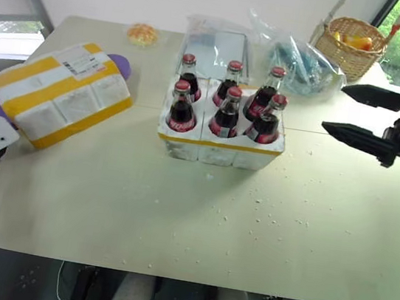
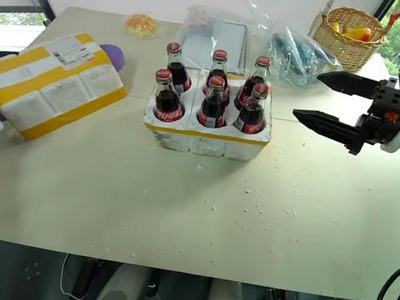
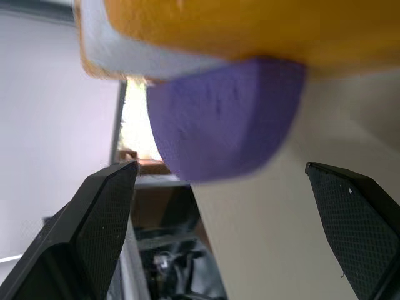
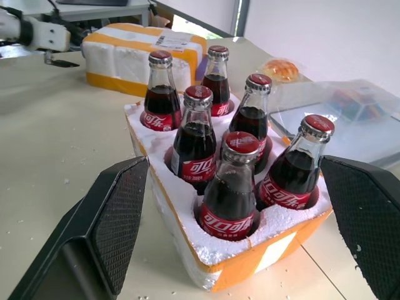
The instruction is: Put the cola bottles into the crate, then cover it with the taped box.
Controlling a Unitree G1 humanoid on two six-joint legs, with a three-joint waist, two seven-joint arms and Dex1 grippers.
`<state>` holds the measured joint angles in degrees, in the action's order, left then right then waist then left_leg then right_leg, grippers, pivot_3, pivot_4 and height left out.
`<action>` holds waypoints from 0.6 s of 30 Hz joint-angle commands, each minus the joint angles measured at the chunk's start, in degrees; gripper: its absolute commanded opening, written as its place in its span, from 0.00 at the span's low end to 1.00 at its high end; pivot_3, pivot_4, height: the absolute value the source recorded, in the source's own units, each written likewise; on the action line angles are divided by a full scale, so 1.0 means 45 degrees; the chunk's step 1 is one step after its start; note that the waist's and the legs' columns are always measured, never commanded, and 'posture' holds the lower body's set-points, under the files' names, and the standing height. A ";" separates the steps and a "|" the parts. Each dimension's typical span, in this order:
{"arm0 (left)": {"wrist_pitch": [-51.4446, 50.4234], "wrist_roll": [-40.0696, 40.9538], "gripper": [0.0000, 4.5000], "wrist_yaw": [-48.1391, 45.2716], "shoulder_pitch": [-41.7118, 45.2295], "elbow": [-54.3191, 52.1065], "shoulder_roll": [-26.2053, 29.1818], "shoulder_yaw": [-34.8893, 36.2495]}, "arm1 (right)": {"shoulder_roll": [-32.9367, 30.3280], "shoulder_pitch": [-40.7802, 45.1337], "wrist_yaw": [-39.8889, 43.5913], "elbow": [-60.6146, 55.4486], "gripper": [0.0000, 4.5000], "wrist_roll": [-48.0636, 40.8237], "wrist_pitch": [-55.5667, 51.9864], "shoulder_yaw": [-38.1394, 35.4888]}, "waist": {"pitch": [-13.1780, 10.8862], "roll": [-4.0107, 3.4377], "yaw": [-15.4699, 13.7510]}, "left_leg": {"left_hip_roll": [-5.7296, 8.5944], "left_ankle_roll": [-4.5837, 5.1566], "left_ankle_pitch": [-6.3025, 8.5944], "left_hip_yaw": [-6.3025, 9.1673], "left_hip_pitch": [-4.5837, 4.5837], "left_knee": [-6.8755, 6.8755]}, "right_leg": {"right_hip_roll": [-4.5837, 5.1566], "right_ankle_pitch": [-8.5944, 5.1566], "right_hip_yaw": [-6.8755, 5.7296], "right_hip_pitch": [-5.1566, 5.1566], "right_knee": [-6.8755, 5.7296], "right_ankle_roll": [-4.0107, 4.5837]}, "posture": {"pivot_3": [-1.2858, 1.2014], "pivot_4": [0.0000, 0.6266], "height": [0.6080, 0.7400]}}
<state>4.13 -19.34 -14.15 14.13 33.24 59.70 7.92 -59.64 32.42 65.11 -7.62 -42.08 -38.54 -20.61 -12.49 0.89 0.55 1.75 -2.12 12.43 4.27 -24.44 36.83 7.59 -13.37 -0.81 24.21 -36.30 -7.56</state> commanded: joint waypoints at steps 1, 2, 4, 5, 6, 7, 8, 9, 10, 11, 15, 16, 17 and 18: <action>0.1120 -0.0897 1.00 0.1297 0.1274 0.1882 0.0014 -0.0843 | -0.0139 0.0312 -0.0086 -0.0189 0.98 -0.0248 0.0085 -0.0322 | 0.0004 0.0008 0.0038 | 0.0001 0.0001 -0.0001 -0.0002 -0.0002 0.0002 | -0.0001 0.0005 0.0000 0.0001 0.0000 -0.0008 | 0.52 0.24 0.98; 0.1374 -0.1100 1.00 0.1501 0.1642 0.2407 0.0017 -0.1150 | -0.0158 0.0339 -0.0079 -0.0173 0.98 -0.0250 0.0106 -0.0314 | 0.0006 0.0010 0.0084 | 0.0002 0.0001 -0.0001 -0.0009 0.0000 0.0002 | -0.0001 0.0009 0.0005 0.0002 -0.0001 -0.0011 | 0.52 0.24 0.98; 0.1760 -0.1347 1.00 0.1704 0.2401 0.3588 -0.0099 -0.1684 | -0.0242 0.0444 -0.0131 -0.0092 0.98 -0.0284 0.0076 -0.0400 | 0.0006 0.0010 0.0087 | 0.0001 0.0002 -0.0001 -0.0033 0.0007 0.0002 | -0.0001 0.0012 0.0028 0.0010 -0.0013 -0.0016 | 0.52 0.24 0.98; 0.1906 -0.1373 1.00 0.1793 0.2665 0.4064 -0.0149 -0.1858 | -0.0279 0.0471 -0.0161 -0.0051 0.98 -0.0293 0.0063 -0.0453 | 0.0006 0.0010 0.0078 | 0.0001 0.0002 -0.0001 -0.0035 0.0008 0.0002 | -0.0001 0.0013 0.0030 0.0014 -0.0016 -0.0018 | 0.52 0.24 0.98; 0.2051 -0.1400 1.00 0.1887 0.2872 0.4465 -0.0178 -0.1987 | -0.0307 0.0477 -0.0188 -0.0023 0.98 -0.0305 0.0052 -0.0507 | 0.0007 0.0012 0.0087 | 0.0001 0.0002 -0.0001 -0.0036 0.0011 0.0003 | -0.0002 0.0014 0.0031 0.0014 -0.0021 -0.0018 | 0.52 0.24 0.98; 0.2194 -0.1411 1.00 0.1963 0.3011 0.4793 -0.0183 -0.2097 | -0.0323 0.0461 -0.0235 0.0001 0.98 -0.0326 0.0030 -0.0581 | 0.0007 0.0012 0.0087 | -0.0002 0.0002 -0.0001 -0.0039 0.0012 0.0007 | -0.0002 0.0015 0.0033 0.0014 -0.0023 -0.0018 | 0.52 0.24 0.98; 0.2272 -0.1364 1.00 0.1999 0.3135 0.5075 -0.0196 -0.2164 | -0.0338 0.0436 -0.0271 0.0017 0.98 -0.0342 0.0010 -0.0642 | 0.0007 0.0012 0.0085 | -0.0001 0.0002 -0.0001 -0.0046 0.0013 0.0008 | -0.0002 0.0016 0.0038 0.0015 -0.0023 -0.0020 | 0.52 0.24 0.98; 0.2341 -0.1237 1.00 0.2018 0.3228 0.5311 -0.0232 -0.2141 | -0.0363 0.0368 -0.0287 0.0030 0.98 -0.0314 0.0029 -0.0697 | 0.0007 0.0012 0.0086 | -0.0001 0.0002 -0.0001 -0.0048 0.0012 0.0008 | -0.0002 0.0017 0.0040 0.0016 -0.0023 -0.0021 | 0.52 0.24 0.98; 0.2404 -0.1139 0.94 0.1994 0.3308 0.5498 -0.0275 -0.2127 | -0.0370 0.0283 -0.0294 0.0053 0.99 -0.0276 0.0070 -0.0741 | 0.0007 0.0012 0.0083 | -0.0002 0.0002 -0.0001 -0.0049 0.0012 0.0008 | -0.0002 0.0017 0.0041 0.0017 -0.0022 -0.0022 | 0.52 0.24 0.98; 0.2471 -0.1057 0.88 0.1955 0.3375 0.5646 -0.0313 -0.2106 | -0.0372 0.0219 -0.0301 0.0070 1.00 -0.0252 0.0101 -0.0772 | 0.0007 0.0012 0.0072 | -0.0002 0.0002 -0.0001 -0.0053 0.0012 0.0009 | -0.0001 0.0017 0.0043 0.0018 -0.0022 -0.0021 | 0.52 0.24 0.98; 0.2653 -0.0937 0.47 0.1905 0.3521 0.5971 -0.0372 -0.2138 | -0.0337 0.0097 -0.0376 0.0094 1.00 -0.0233 0.0184 -0.0843 | 0.0012 0.0009 0.0019 | -0.0002 0.0002 -0.0001 -0.0059 0.0012 0.0012 | 0.0001 0.0020 0.0049 0.0019 -0.0023 -0.0024 | 0.52 0.24 0.98; 0.2662 -0.0955 0.37 0.1933 0.3558 0.6009 -0.0367 -0.2173 | -0.0329 0.0083 -0.0389 0.0099 1.00 -0.0233 0.0200 -0.0850 | 0.0012 0.0010 0.0017 | -0.0001 0.0002 -0.0001 -0.0062 0.0012 0.0013 | 0.0002 0.0022 0.0052 0.0019 -0.0023 -0.0026 | 0.52 0.24 0.98; 0.2652 -0.0963 0.26 0.1968 0.3594 0.6030 -0.0363 -0.2194 | -0.0324 0.0073 -0.0399 0.0106 1.00 -0.0235 0.0217 -0.0855 | 0.0012 0.0010 0.0019 | -0.0001 0.0001 -0.0001 -0.0064 0.0012 0.0015 | 0.0002 0.0022 0.0054 0.0018 -0.0023 -0.0026 | 0.52 0.24 0.98; 0.2616 -0.0965 0.17 0.1995 0.3632 0.6043 -0.0358 -0.2208 | -0.0322 0.0067 -0.0404 0.0117 1.00 -0.0240 0.0232 -0.0859 | 0.0015 0.0006 0.0020 | -0.0001 0.0001 -0.0001 -0.0067 0.0012 0.0016 | 0.0002 0.0023 0.0057 0.0018 -0.0022 -0.0028 | 0.52 0.24 0.98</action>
<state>15.62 -23.79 -4.65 30.37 59.75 57.88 -1.33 -59.95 32.30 63.42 -6.51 -42.71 -38.43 -21.70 -12.42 0.91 0.64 1.75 -2.11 12.43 3.94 -24.38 36.90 7.60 -13.26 -0.53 24.29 -36.40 -7.69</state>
